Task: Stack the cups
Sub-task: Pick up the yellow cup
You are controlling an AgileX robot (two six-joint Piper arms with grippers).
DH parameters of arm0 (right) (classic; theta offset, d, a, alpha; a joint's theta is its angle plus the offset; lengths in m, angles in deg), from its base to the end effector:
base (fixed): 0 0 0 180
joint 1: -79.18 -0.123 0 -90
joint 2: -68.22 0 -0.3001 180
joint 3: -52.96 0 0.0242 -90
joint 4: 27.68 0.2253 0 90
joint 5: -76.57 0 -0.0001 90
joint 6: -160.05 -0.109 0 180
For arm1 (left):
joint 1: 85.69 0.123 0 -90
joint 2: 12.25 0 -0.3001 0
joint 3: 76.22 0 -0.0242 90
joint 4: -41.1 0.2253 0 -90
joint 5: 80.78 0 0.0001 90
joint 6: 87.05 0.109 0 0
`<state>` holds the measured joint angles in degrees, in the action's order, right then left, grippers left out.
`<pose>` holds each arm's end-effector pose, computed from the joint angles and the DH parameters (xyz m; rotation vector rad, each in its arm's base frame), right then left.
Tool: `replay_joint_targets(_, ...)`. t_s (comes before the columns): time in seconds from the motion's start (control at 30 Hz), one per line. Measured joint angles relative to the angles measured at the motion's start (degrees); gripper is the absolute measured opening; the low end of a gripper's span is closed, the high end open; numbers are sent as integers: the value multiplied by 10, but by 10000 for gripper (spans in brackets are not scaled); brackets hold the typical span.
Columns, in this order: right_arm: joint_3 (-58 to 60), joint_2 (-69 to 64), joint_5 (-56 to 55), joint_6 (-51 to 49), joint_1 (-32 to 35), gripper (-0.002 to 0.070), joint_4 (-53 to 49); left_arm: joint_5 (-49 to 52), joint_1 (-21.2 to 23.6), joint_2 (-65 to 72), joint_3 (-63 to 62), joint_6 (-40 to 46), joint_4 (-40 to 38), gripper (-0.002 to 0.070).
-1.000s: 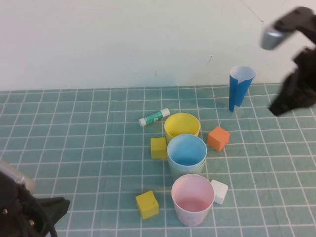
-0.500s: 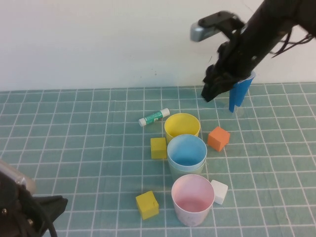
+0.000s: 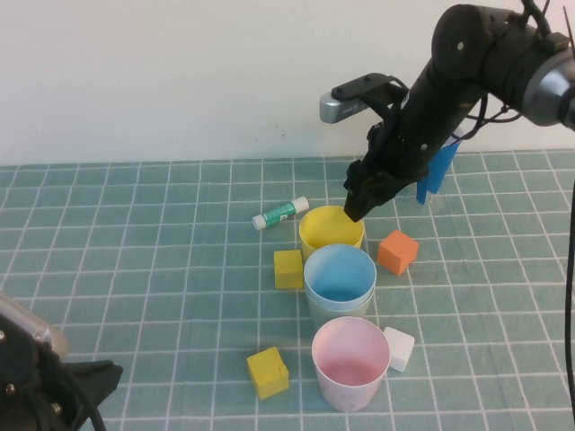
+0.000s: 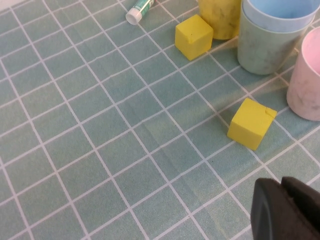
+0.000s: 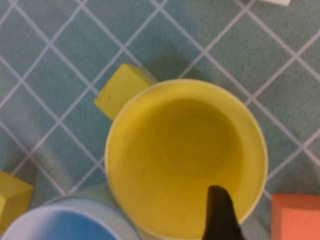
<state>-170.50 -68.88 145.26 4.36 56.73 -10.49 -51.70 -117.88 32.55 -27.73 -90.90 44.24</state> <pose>0.4317 0.2109 0.2378 -1.0263 2.6072 0.4111 0.0907 -0.0537 0.2873 0.5612 2.0766 -0.3118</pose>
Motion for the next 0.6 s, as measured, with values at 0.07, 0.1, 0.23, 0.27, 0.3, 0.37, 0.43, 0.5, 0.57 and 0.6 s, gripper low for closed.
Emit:
replay_joint_targets(0.07,0,-7,-10,-3,0,413,0,0,0,0,0,0,1,-1)
replay_joint_targets(0.1,0,-10,-15,-4,0,413,3,0,0,0,0,0,2,-1)
replay_joint_targets(0.23,0,-26,-29,-4,0,413,13,0,0,0,0,0,3,-1)
replay_joint_targets(0.27,0,-30,-33,-4,0,413,14,0,0,0,0,0,3,-1)
replay_joint_targets(0.3,0,-35,-35,-4,0,411,14,0,0,0,0,0,3,-1)
replay_joint_targets(0.37,0,-44,-39,-4,0,390,14,0,0,0,0,2,3,-1)
replay_joint_targets(0.43,0,-51,-43,-4,0,330,14,0,0,0,0,1,4,0)
replay_joint_targets(0.5,0,-56,-48,-4,0,236,14,1,0,0,0,1,6,-1)
replay_joint_targets(0.57,0,-58,-55,-4,0,118,14,7,0,0,0,1,9,-1)
replay_joint_targets(0.6,0,-59,-60,-4,0,77,14,10,0,0,0,1,10,-1)
